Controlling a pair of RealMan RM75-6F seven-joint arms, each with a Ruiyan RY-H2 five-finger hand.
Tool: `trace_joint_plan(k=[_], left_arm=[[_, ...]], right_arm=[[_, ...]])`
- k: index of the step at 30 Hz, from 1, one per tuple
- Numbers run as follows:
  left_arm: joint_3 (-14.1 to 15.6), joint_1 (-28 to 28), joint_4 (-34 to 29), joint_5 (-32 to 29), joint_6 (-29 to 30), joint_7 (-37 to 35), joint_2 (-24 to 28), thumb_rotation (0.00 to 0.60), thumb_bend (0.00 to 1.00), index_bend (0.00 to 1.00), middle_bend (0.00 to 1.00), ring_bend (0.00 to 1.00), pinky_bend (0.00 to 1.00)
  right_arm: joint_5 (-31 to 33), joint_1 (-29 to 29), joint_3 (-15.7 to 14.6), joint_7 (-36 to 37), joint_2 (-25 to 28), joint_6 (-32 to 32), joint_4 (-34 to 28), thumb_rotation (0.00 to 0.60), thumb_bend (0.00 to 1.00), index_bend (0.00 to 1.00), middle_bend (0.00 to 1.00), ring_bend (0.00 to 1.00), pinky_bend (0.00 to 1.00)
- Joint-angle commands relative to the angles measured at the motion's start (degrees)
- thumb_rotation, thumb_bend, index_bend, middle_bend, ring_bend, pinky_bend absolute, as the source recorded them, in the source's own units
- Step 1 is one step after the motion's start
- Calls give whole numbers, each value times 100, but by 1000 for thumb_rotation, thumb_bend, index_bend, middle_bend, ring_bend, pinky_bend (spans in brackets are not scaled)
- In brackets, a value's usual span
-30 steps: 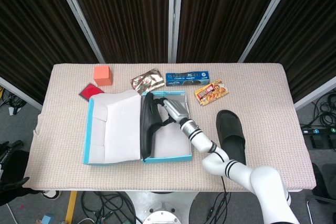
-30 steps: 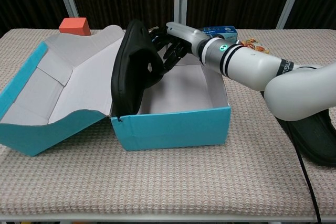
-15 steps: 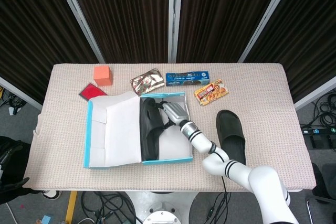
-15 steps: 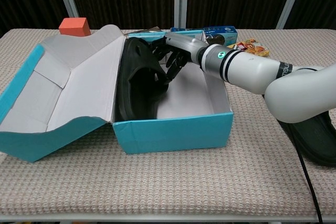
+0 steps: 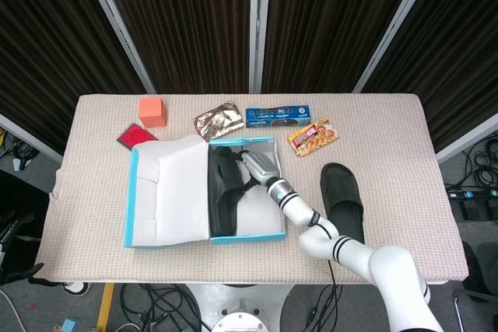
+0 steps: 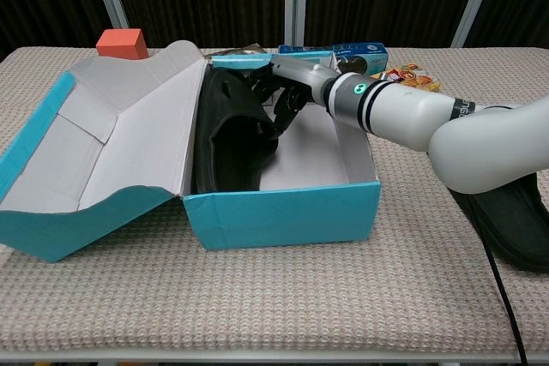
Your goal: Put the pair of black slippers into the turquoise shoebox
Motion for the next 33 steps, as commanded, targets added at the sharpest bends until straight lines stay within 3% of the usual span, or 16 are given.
trace_joint_plan(k=[1, 4, 7, 19, 33], left_arm=[[3, -2, -7, 4, -3, 8, 4, 600, 0, 126, 188, 35, 122], [6, -7, -25, 5, -14, 16, 9, 600, 0, 126, 188, 35, 121], [11, -6, -40, 9, -14, 15, 16, 600, 0, 126, 189, 35, 121], [20, 12, -157, 34, 48, 67, 70, 600, 0, 126, 189, 35, 122], [23, 23, -709, 148, 222, 496, 287, 600, 0, 126, 188, 35, 122]], right_arm=[[-39, 6, -5, 218, 172, -161, -205, 600, 0, 256, 265, 69, 269], [-81, 31, -36, 340, 323, -327, -334, 600, 0, 67, 155, 3, 183], [-88, 31, -42, 397, 426, -397, -424, 600, 0, 0, 101, 0, 154], [65, -120, 53, 307, 972, -362, -1146, 600, 0, 0, 72, 0, 155], [485, -694, 238, 248, 2783, -383, -3598, 600, 0, 0, 67, 0, 155]])
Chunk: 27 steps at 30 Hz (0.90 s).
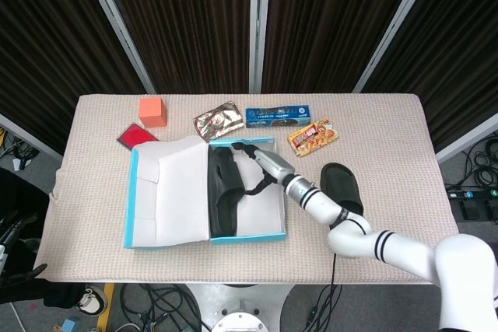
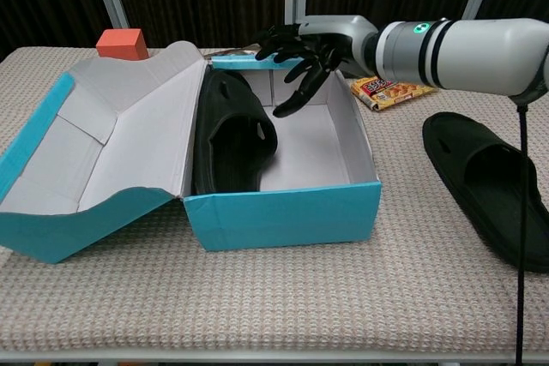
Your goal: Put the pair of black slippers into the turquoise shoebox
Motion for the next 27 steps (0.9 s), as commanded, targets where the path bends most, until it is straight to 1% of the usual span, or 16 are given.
trace_joint_plan(k=[1, 5, 8, 11, 13, 15, 18, 20, 22, 25, 27], left_arm=[[-8, -10, -93, 20, 21, 84, 41, 600, 0, 126, 188, 35, 122], [-20, -41, -227, 36, 7, 196, 82, 600, 0, 126, 189, 35, 122], [-25, -58, -288, 41, -11, 247, 95, 600, 0, 126, 188, 35, 122], [-25, -68, -333, 42, -27, 299, 103, 600, 0, 126, 189, 35, 122], [-26, -75, -348, 41, -40, 318, 110, 600, 0, 126, 189, 35, 122], [-29, -78, -361, 42, -35, 335, 112, 600, 0, 126, 189, 35, 122], [-32, -76, -370, 37, -33, 337, 111, 600, 0, 126, 188, 35, 122], [-31, -74, -367, 34, -35, 334, 111, 600, 0, 126, 189, 35, 122], [-29, -76, -368, 30, -44, 328, 113, 600, 0, 126, 189, 35, 122], [-23, -67, -367, 39, -27, 331, 111, 600, 0, 126, 189, 35, 122], [-14, -66, -365, 42, -36, 333, 108, 600, 0, 126, 189, 35, 122]], right_arm=[[112, -303, 107, -18, 752, 135, -880, 600, 0, 0, 67, 0, 155], [124, -605, 165, -137, 1544, 390, -1685, 600, 0, 0, 80, 0, 155], [113, -819, 163, -238, 2026, 576, -2116, 600, 0, 0, 90, 0, 155], [43, -1074, 90, -363, 2552, 756, -2489, 600, 0, 0, 96, 0, 156], [-5, -1172, -16, -584, 2783, 819, -2541, 600, 0, 0, 99, 0, 156], [-10, -1230, -191, -1007, 2999, 828, -2498, 600, 0, 0, 104, 0, 159], [185, -1267, -413, -1496, 3245, 718, -2467, 600, 0, 0, 108, 0, 163], [445, -1274, -487, -1597, 3365, 589, -2470, 600, 0, 0, 104, 0, 163], [657, -1280, -515, -1545, 3432, 458, -2434, 600, 0, 0, 101, 0, 163], [870, -1207, -636, -1592, 3531, 98, -2235, 600, 0, 1, 104, 0, 163], [972, -1120, -744, -1694, 3568, -166, -2100, 600, 0, 40, 111, 0, 163]])
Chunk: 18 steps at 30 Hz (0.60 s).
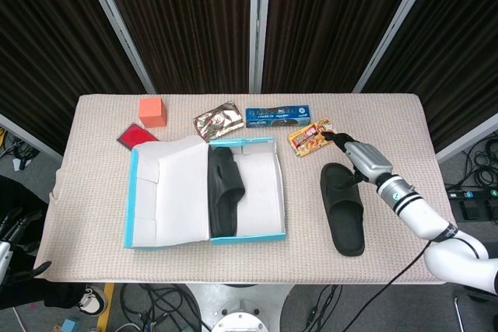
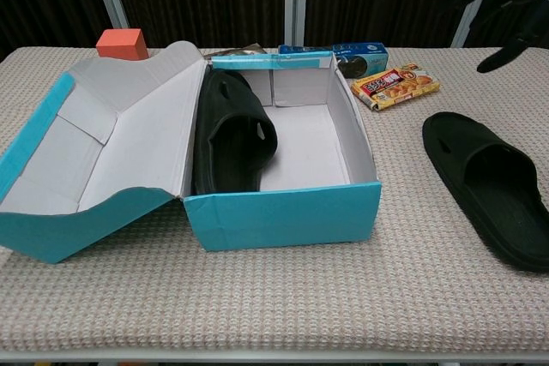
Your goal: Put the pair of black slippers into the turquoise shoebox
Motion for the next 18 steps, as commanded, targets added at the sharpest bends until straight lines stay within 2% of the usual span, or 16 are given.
trace_joint_plan(k=[1, 5, 10, 18], left_arm=[[13, 0, 3, 6, -16, 5, -5, 600, 0, 126, 189, 35, 122], [38, -2, 17, 4, -66, 7, -30, 600, 0, 126, 189, 35, 122], [46, -2, 24, -10, -97, -13, -28, 600, 0, 126, 188, 35, 122], [75, -3, 29, -5, -137, -70, -26, 600, 0, 126, 188, 35, 122]], right_arm=[[276, 159, -257, -196, 143, -560, 291, 600, 0, 70, 119, 0, 164], [582, 450, -561, -661, 122, -902, 572, 600, 0, 101, 154, 0, 166], [1090, 783, -979, -1405, 0, -804, 649, 600, 0, 101, 166, 0, 169], [2401, 1603, -1902, -2913, -338, -348, 561, 600, 0, 102, 165, 0, 167]])
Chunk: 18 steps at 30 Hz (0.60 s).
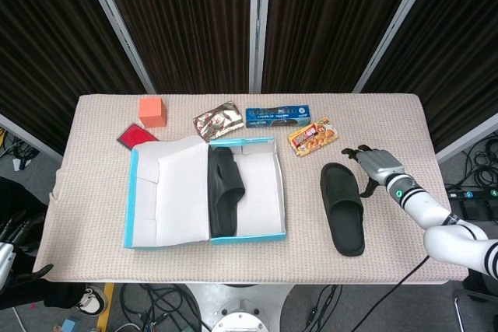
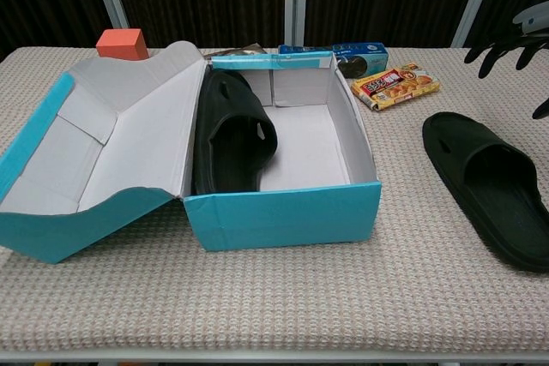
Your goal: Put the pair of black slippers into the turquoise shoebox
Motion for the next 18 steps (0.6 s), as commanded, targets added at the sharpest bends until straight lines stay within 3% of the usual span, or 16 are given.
trace_joint_plan(k=[1, 7, 18], left_arm=[[3, 0, 8, 4, 2, -16, -3, 600, 0, 126, 189, 35, 122], [29, -3, 48, 31, -2, -89, 8, 600, 0, 126, 188, 35, 122], [85, 13, 87, 23, -55, -324, 55, 600, 0, 126, 189, 35, 128]], right_arm=[[837, 540, -581, -829, -278, 350, -71, 600, 0, 104, 164, 0, 164], [1893, 1087, -1057, -1562, -614, 663, -213, 600, 0, 93, 136, 0, 144], [3056, 1764, -1567, -2277, -1090, 850, -306, 600, 0, 52, 107, 0, 124]])
